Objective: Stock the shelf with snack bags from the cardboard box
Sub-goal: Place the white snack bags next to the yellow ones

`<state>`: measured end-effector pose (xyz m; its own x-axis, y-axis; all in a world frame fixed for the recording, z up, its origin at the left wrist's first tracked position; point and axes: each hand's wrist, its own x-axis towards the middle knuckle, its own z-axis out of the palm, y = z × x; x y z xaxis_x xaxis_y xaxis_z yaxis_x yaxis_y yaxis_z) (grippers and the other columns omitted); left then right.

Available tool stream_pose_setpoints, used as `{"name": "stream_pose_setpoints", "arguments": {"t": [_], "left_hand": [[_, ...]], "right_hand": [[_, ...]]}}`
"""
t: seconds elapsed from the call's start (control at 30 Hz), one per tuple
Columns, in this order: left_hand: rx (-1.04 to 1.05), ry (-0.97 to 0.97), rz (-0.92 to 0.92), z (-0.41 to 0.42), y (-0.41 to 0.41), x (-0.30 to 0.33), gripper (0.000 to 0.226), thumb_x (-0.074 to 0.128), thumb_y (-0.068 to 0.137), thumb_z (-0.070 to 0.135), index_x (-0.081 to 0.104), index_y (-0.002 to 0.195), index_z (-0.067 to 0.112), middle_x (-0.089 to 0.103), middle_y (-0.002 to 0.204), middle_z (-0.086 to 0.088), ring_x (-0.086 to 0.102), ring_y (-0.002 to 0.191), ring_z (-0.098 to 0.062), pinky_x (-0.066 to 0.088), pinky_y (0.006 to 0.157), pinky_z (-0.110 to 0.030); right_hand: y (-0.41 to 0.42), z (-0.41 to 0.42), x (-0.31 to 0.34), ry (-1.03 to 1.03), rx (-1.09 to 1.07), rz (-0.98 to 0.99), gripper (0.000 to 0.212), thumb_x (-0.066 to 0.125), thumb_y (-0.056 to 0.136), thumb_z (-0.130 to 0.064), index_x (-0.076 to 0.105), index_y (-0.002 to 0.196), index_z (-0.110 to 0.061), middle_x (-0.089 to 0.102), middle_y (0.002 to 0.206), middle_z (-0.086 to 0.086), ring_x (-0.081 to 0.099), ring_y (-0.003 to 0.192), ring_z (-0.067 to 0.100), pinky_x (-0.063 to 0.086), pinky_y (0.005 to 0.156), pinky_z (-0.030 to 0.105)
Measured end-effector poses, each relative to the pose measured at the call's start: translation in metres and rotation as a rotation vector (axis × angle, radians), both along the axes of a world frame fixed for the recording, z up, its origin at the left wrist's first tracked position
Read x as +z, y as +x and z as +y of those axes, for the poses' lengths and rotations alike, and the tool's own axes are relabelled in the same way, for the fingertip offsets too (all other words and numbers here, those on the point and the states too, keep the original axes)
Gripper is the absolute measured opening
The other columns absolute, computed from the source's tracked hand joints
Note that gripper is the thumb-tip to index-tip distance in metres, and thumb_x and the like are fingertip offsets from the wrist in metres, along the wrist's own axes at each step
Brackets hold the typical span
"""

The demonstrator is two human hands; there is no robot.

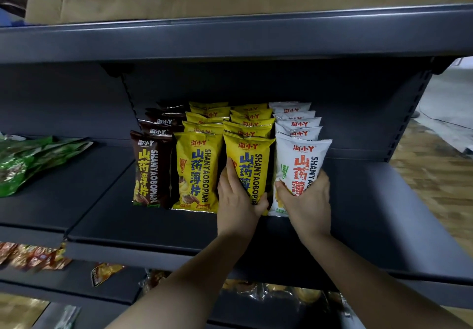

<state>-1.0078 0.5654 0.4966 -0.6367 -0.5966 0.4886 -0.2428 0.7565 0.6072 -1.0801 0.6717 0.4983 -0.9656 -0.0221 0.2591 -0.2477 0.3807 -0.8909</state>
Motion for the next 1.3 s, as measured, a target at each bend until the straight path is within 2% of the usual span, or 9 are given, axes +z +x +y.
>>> {"name": "stream_pose_setpoints", "arguments": {"t": [0.1, 0.43, 0.53, 0.67, 0.87, 0.97, 1.07, 1.2, 1.3], "left_hand": [[0.021, -0.036, 0.019, 0.000, 0.000, -0.002, 0.096, 0.063, 0.072, 0.044, 0.004, 0.143, 0.020, 0.039, 0.136, -0.021, 0.039, 0.130, -0.037, 0.038, 0.104, -0.039], [0.055, -0.045, 0.006, 0.001, 0.000, -0.001, 0.101, 0.071, 0.069, 0.040, 0.008, 0.143, 0.015, 0.045, 0.129, -0.022, 0.046, 0.123, -0.040, 0.044, 0.098, -0.042], [0.024, -0.004, -0.035, 0.001, 0.001, 0.000, 0.104, 0.071, 0.074, 0.038, 0.007, 0.149, 0.006, 0.037, 0.137, -0.019, 0.036, 0.132, -0.036, 0.038, 0.105, -0.039], [-0.031, 0.036, -0.064, 0.001, 0.004, 0.003, 0.105, 0.066, 0.081, 0.042, -0.005, 0.150, 0.010, 0.022, 0.147, -0.014, 0.020, 0.140, -0.028, 0.025, 0.112, -0.033], [-0.034, 0.085, -0.225, 0.004, 0.020, 0.007, 0.101, 0.051, 0.087, 0.053, -0.011, 0.148, 0.001, 0.017, 0.152, -0.016, 0.018, 0.142, -0.028, 0.021, 0.114, -0.032], [-0.044, 0.113, -0.283, 0.010, 0.033, 0.010, 0.091, 0.048, 0.092, 0.047, -0.004, 0.148, -0.003, 0.018, 0.151, -0.018, 0.016, 0.143, -0.029, 0.019, 0.114, -0.033], [-0.044, 0.076, -0.287, 0.017, 0.049, 0.010, 0.078, 0.047, 0.095, 0.039, 0.006, 0.149, -0.001, 0.023, 0.149, -0.017, 0.019, 0.142, -0.028, 0.021, 0.114, -0.033], [-0.067, -0.065, -0.302, 0.033, 0.077, 0.013, 0.056, 0.038, 0.096, 0.034, 0.027, 0.144, 0.007, 0.035, 0.143, -0.012, 0.034, 0.133, -0.030, 0.032, 0.107, -0.038], [-0.124, -0.199, -0.370, 0.055, 0.102, 0.016, 0.067, 0.018, 0.084, 0.041, 0.045, 0.135, 0.006, 0.049, 0.134, -0.014, 0.046, 0.121, -0.034, 0.039, 0.098, -0.041]], "right_hand": [[0.001, -0.001, -0.001, 0.025, -0.009, 0.000, 0.078, 0.075, 0.063, -0.055, 0.038, 0.123, -0.022, 0.051, 0.113, -0.001, 0.059, 0.103, 0.024, 0.052, 0.081, 0.046], [0.002, -0.001, 0.000, 0.053, -0.015, -0.009, 0.075, 0.075, 0.066, -0.053, 0.038, 0.124, -0.022, 0.052, 0.114, -0.002, 0.059, 0.103, 0.025, 0.051, 0.082, 0.043], [0.003, 0.000, 0.001, 0.049, -0.010, -0.011, 0.076, 0.073, 0.064, -0.057, 0.037, 0.123, -0.025, 0.053, 0.114, -0.003, 0.059, 0.104, 0.025, 0.051, 0.085, 0.045], [0.004, 0.001, 0.002, 0.050, 0.011, -0.031, 0.075, 0.073, 0.064, -0.057, 0.038, 0.121, -0.024, 0.053, 0.113, -0.003, 0.059, 0.104, 0.024, 0.051, 0.084, 0.045], [0.004, 0.009, 0.006, 0.087, 0.098, -0.111, 0.091, 0.075, 0.055, -0.059, 0.041, 0.126, -0.015, 0.054, 0.118, 0.004, 0.055, 0.113, 0.025, 0.050, 0.091, 0.046], [0.010, 0.019, 0.010, 0.160, 0.161, -0.100, 0.087, 0.067, 0.052, -0.064, 0.050, 0.122, -0.016, 0.058, 0.115, 0.003, 0.056, 0.112, 0.025, 0.051, 0.090, 0.041], [0.023, 0.034, 0.017, 0.204, 0.235, -0.086, 0.065, 0.074, 0.073, -0.043, 0.052, 0.124, -0.010, 0.055, 0.119, 0.010, 0.050, 0.116, 0.027, 0.045, 0.096, 0.041], [0.045, 0.058, 0.017, 0.252, 0.261, -0.068, 0.068, 0.066, 0.074, -0.054, 0.051, 0.123, -0.010, 0.058, 0.118, 0.011, 0.053, 0.115, 0.029, 0.048, 0.093, 0.043], [0.072, 0.080, 0.018, 0.387, 0.315, 0.027, 0.060, 0.062, 0.085, -0.040, 0.046, 0.136, -0.012, 0.052, 0.129, 0.012, 0.047, 0.123, 0.031, 0.045, 0.096, 0.041]]}}
